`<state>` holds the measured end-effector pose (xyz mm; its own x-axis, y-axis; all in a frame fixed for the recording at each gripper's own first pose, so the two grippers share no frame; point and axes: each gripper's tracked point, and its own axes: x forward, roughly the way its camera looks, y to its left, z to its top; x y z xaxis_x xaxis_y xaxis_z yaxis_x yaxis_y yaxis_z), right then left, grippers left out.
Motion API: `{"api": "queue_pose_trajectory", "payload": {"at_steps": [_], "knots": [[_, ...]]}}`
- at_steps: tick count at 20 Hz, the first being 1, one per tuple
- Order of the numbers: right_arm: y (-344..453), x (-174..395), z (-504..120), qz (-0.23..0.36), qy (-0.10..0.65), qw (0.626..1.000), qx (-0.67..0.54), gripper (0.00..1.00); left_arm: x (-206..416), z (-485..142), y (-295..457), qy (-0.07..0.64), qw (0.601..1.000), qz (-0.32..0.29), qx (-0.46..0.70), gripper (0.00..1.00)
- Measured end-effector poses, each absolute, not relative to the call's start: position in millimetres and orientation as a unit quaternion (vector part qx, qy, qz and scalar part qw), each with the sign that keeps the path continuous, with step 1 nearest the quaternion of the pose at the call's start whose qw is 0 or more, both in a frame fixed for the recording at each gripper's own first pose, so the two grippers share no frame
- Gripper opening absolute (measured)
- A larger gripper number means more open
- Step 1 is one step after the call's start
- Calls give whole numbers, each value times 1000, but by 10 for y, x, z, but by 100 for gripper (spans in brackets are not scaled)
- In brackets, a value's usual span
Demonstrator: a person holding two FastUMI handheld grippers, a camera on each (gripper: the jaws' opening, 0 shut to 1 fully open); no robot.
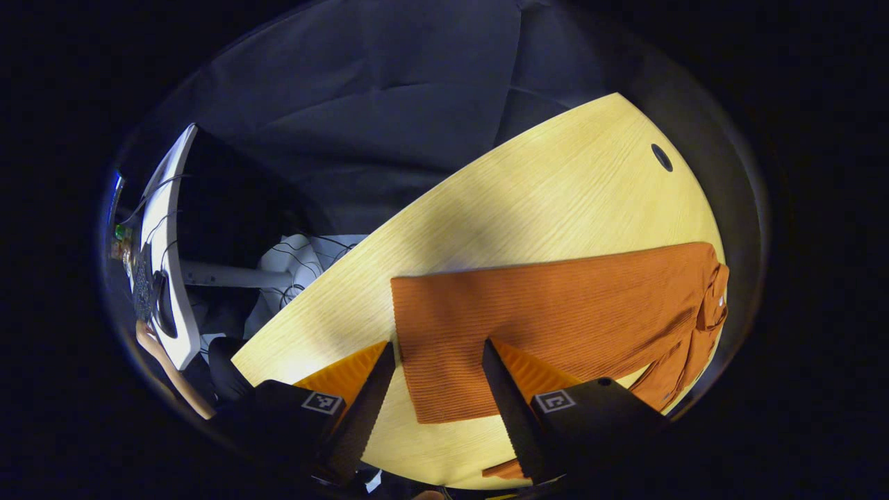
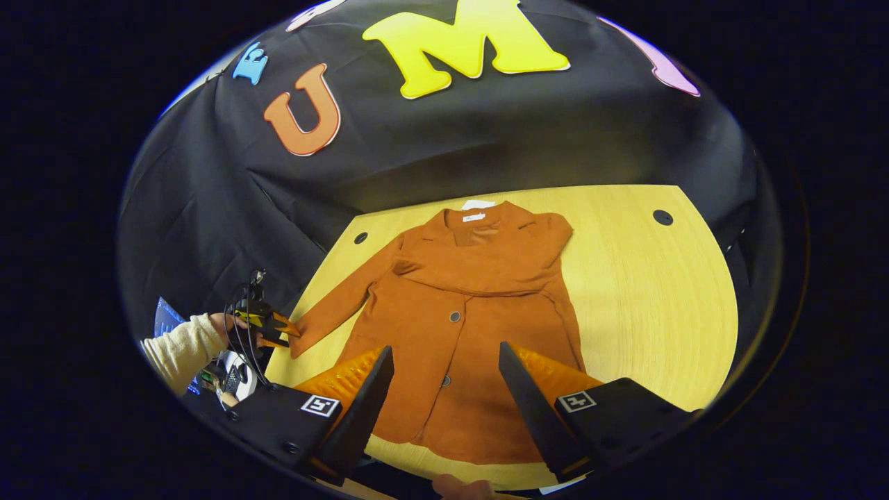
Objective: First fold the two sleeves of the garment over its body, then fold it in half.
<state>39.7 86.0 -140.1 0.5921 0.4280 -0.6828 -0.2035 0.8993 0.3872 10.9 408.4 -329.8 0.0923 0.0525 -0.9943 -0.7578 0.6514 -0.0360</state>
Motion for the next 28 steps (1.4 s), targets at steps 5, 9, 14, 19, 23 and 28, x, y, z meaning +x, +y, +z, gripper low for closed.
{"api": "queue_pose_trajectory", "payload": {"at_steps": [5,9,14,19,23,28], "knots": [[791,190,-1469,181,425,878,129,98,69,-3299,4107,605,656,307,-331,42],[822,139,-1480,186,427,876,126,98,83,-3289,4090,601,646,292,-369,11],[920,90,-1492,197,430,873,118,98,61,-3212,4064,608,644,286,-365,3],[983,75,-1449,209,426,873,115,98,281,-2863,4074,602,676,266,-332,3],[986,124,-1408,211,423,872,127,98,665,-2432,3915,587,724,224,-284,3],[941,177,-1347,209,412,876,139,98,1298,-1958,3260,577,779,147,-196,3]]}}
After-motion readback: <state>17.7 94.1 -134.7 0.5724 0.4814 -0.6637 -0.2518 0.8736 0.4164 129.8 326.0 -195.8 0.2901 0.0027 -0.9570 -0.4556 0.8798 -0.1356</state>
